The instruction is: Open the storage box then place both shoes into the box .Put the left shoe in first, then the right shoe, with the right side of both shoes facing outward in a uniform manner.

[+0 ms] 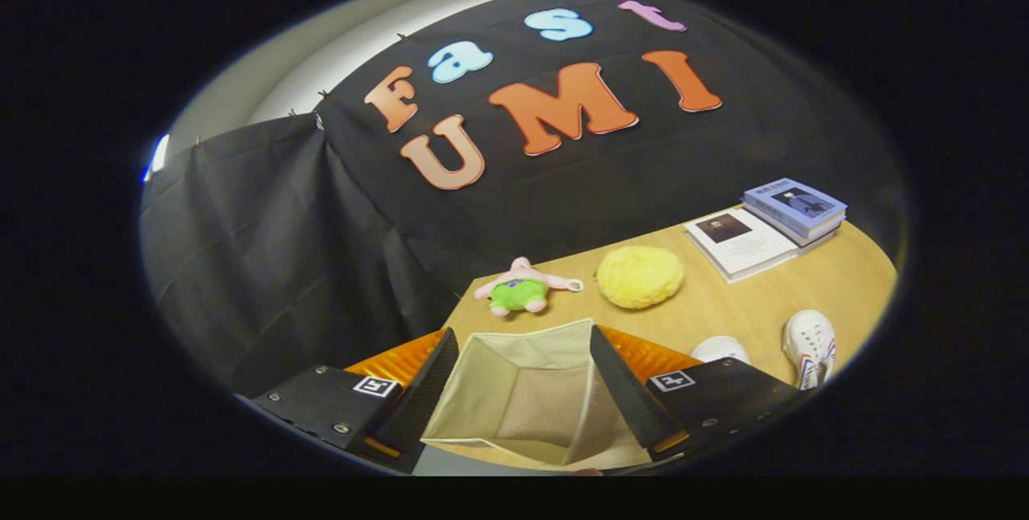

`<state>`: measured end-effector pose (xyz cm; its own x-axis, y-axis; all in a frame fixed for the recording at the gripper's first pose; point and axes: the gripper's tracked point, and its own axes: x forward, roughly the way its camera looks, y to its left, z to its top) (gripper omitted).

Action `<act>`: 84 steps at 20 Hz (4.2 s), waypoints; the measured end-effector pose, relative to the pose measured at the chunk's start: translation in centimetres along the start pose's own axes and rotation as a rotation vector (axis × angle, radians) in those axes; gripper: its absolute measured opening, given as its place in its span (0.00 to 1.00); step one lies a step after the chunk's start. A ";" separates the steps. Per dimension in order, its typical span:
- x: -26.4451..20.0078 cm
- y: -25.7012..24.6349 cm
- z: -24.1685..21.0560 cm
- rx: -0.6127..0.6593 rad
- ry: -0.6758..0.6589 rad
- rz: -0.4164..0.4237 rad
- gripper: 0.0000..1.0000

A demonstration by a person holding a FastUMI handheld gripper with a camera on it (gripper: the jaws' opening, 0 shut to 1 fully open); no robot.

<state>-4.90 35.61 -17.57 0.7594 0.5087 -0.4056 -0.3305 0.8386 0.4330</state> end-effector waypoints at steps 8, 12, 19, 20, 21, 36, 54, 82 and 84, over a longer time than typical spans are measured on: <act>-1.3 -12.0 -2.6 -0.048 0.040 -0.197 0.98; -1.6 -17.1 -5.6 -0.086 0.098 -0.275 0.98; -0.5 -22.5 -11.2 -0.062 0.218 -0.331 0.98; -0.5 -23.0 -11.9 -0.058 0.238 -0.331 0.98; -0.3 -23.4 -12.6 -0.056 0.256 -0.332 0.99; 1.7 -23.1 -17.1 0.041 0.363 -0.252 0.30; -0.7 -16.4 -3.4 0.097 0.139 -0.328 0.01; 5.4 6.5 -11.5 0.054 0.200 -0.092 0.02; 5.4 6.5 -12.0 0.048 0.210 -0.096 0.03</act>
<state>-9.69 46.13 -26.64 0.6509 0.4607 -0.6033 -0.2316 0.8774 0.4201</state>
